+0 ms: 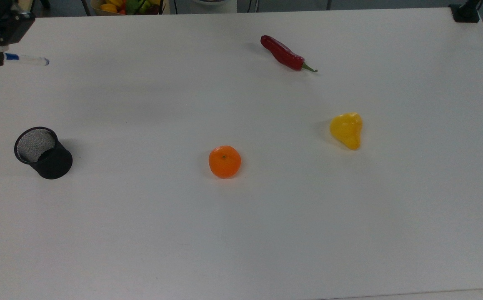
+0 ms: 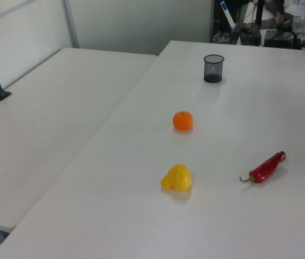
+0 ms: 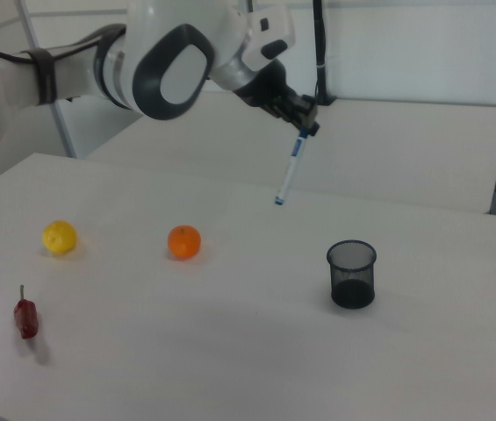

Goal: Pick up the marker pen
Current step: 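Lift the marker up out of the pen cup, then carry the marker toward the orange and lower it to the table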

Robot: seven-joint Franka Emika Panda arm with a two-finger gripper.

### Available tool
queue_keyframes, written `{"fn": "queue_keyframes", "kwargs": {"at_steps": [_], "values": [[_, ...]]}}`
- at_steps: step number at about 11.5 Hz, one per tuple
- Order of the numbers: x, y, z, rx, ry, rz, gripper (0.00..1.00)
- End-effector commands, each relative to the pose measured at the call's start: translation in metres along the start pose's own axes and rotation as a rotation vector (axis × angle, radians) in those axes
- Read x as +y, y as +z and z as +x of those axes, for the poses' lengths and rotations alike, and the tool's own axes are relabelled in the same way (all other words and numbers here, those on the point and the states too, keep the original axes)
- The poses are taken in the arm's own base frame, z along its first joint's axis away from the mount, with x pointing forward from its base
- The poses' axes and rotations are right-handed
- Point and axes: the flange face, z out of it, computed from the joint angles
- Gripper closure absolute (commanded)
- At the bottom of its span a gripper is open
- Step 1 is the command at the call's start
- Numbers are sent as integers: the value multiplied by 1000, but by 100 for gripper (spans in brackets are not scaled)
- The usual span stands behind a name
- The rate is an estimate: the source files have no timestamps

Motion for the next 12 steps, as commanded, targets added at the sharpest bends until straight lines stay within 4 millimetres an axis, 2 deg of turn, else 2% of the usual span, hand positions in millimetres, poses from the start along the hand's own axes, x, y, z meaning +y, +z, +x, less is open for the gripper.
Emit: {"fn": "queue_keyframes", "kwargs": {"at_steps": [1, 4, 6, 7, 9, 12], "values": [[-40, -28, -34, -230, -40, 74, 100], [-77, -41, -62, -416, -93, 133, 100], [-92, -41, -76, -494, -102, 180, 100], [-105, -37, -84, -518, -120, 201, 100], [-136, -16, -109, -577, -160, 224, 100], [-167, 14, -139, -653, -200, 231, 100]]}}
